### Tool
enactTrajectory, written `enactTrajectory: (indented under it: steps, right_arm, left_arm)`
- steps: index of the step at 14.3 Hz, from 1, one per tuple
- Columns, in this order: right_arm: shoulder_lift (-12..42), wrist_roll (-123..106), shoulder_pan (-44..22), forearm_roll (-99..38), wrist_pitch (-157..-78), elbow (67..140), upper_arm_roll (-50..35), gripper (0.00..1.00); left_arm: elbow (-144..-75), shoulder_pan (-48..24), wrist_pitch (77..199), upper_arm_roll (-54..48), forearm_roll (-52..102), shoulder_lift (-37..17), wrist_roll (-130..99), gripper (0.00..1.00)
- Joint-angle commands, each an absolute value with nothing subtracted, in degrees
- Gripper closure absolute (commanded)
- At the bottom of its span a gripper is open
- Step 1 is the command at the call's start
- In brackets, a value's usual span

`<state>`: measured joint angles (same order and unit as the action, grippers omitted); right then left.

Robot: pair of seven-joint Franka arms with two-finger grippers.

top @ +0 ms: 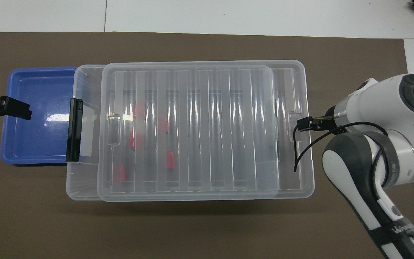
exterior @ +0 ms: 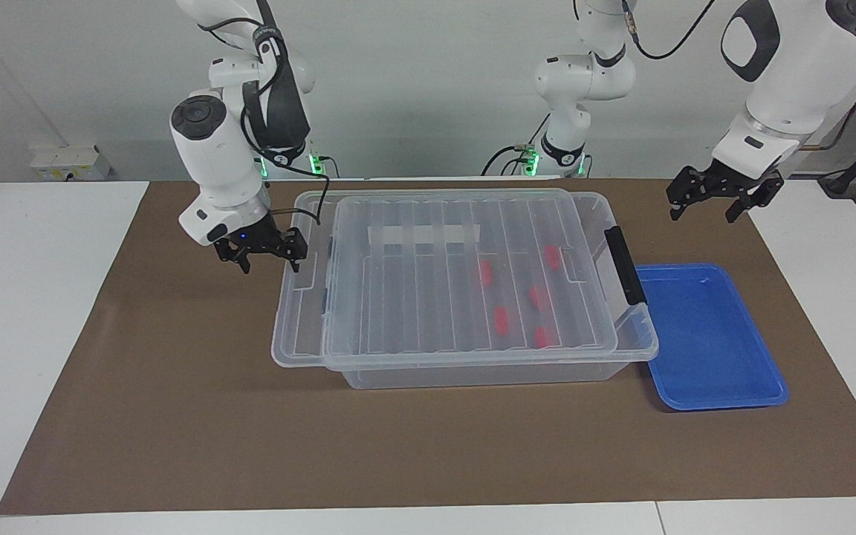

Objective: Place red block in blue tray from box
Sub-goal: 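Slide the clear lid toward the right gripper to open the box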

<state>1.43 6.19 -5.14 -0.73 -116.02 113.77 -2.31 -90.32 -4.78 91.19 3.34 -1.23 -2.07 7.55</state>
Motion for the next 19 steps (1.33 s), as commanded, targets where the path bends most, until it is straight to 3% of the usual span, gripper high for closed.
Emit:
enactTrajectory:
  steps: [1,19]
  right_arm:
    - [-0.1,0.5,-2.8,-0.4,-116.1,115.2,-2.6,0.0]
    - [-1.1,-5.7,6.6,-0.4,-114.0,114.3,-2.0,0.0]
  left_arm:
    - [-91.2,-4.5,90.5,3.3,-1.1,-0.9,7.8,0.0]
    - [-91.2,-5.3,90.6,3.2,-1.1,-0.8,7.6,0.0]
